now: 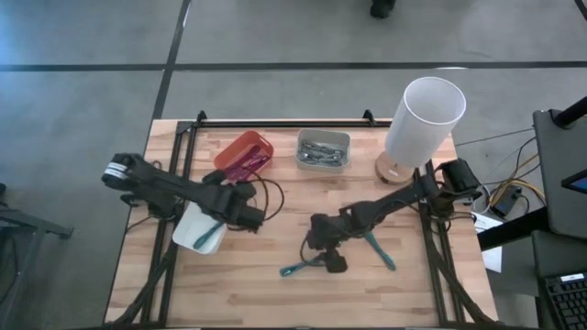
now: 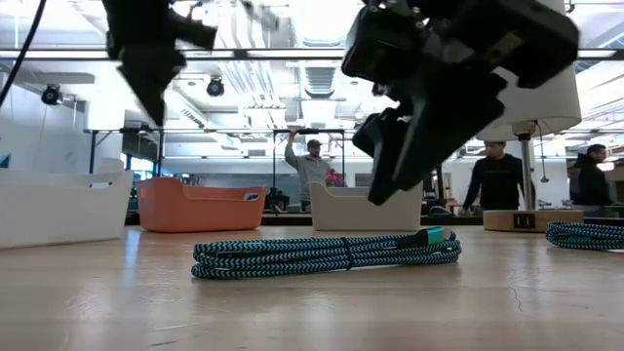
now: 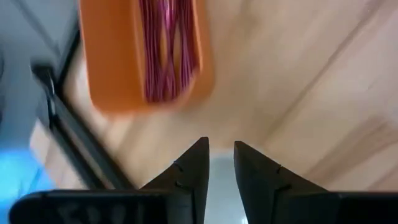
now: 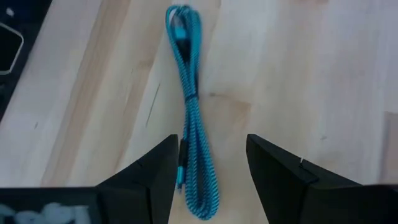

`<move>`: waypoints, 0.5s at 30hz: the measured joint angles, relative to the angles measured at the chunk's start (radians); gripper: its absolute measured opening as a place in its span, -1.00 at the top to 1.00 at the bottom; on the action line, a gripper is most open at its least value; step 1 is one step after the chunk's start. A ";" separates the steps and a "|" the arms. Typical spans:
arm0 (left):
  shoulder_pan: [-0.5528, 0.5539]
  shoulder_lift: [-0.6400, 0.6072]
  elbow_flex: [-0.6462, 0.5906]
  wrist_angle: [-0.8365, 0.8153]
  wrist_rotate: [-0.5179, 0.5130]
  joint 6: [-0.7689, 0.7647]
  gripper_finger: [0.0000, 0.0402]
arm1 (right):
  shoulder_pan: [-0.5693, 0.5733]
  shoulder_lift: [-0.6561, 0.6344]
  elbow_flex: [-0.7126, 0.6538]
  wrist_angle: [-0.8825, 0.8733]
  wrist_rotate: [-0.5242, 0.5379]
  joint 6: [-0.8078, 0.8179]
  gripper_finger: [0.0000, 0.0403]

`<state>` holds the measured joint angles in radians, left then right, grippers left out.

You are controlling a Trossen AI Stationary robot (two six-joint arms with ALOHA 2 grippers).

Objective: Pick & Place USB Port
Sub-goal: Put the left blue USB cable into the white bin

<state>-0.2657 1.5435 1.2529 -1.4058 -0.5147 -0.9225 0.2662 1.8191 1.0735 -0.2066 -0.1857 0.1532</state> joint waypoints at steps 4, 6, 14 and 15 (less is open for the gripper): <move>-0.014 -0.082 -0.007 0.129 -0.068 0.137 0.55 | 0.023 0.000 -0.010 0.000 0.002 0.000 0.07; -0.022 -0.124 -0.034 0.229 -0.069 0.206 0.55 | 0.031 0.000 -0.016 0.000 0.002 0.000 0.07; -0.039 -0.254 -0.244 0.772 0.097 0.478 0.55 | 0.052 0.000 -0.062 0.019 0.004 -0.069 0.07; -0.039 -0.263 -0.279 0.839 0.116 0.495 0.55 | 0.053 0.000 -0.068 0.031 0.004 -0.077 0.07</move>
<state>-0.3046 1.2800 0.9744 -0.5669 -0.3988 -0.4271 0.3195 1.8191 1.0059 -0.1756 -0.1819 0.0763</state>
